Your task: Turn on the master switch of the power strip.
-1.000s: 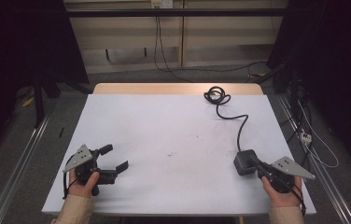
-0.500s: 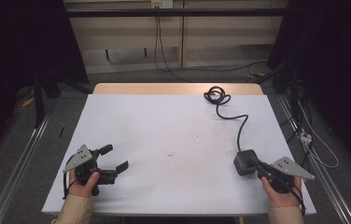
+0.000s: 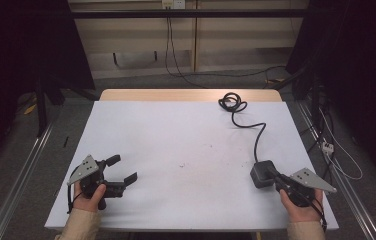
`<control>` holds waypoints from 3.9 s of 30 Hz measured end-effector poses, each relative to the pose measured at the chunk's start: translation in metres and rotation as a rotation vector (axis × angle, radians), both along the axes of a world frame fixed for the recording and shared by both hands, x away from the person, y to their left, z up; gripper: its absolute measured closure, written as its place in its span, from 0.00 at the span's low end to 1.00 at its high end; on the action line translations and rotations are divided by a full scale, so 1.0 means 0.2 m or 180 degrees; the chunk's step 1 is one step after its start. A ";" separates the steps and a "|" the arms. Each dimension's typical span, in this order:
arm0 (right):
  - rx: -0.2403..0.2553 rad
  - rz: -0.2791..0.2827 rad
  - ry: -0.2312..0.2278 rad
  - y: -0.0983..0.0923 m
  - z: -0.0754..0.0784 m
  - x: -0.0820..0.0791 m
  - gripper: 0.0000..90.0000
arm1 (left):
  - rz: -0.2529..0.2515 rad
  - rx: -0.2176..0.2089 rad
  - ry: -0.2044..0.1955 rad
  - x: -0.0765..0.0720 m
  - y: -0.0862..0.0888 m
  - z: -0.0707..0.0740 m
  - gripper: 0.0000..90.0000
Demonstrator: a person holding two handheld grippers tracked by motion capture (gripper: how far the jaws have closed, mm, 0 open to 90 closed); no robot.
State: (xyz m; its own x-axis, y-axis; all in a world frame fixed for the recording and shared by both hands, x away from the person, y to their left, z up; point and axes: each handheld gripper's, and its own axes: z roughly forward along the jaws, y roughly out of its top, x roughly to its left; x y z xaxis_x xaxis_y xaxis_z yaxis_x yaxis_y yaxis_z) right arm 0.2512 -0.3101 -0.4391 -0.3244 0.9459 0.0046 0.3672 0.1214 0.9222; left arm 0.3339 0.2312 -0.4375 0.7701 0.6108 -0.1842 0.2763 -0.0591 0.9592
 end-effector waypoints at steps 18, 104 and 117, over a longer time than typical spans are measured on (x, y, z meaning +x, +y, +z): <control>0.0012 -0.0009 0.0026 0.01 0.00 0.00 1.00 | 0.0014 -0.0031 0.0007 -0.01 0.00 0.00 0.04; 0.0212 0.0124 -0.0083 0.05 0.02 0.03 0.91 | 0.0028 -0.0024 -0.0025 0.00 0.02 0.01 0.04; 0.0285 0.0112 -0.0076 0.05 0.03 0.03 0.81 | 0.0024 -0.0024 -0.0015 0.00 0.01 0.01 0.04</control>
State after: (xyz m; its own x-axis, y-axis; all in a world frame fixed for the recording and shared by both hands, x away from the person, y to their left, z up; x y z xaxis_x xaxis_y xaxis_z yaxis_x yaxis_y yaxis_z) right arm 0.2575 -0.2994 -0.4339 -0.3585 0.9300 0.0806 0.3420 0.0505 0.9383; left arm 0.3337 0.2341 -0.4364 0.7663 0.6152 -0.1851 0.2721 -0.0499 0.9610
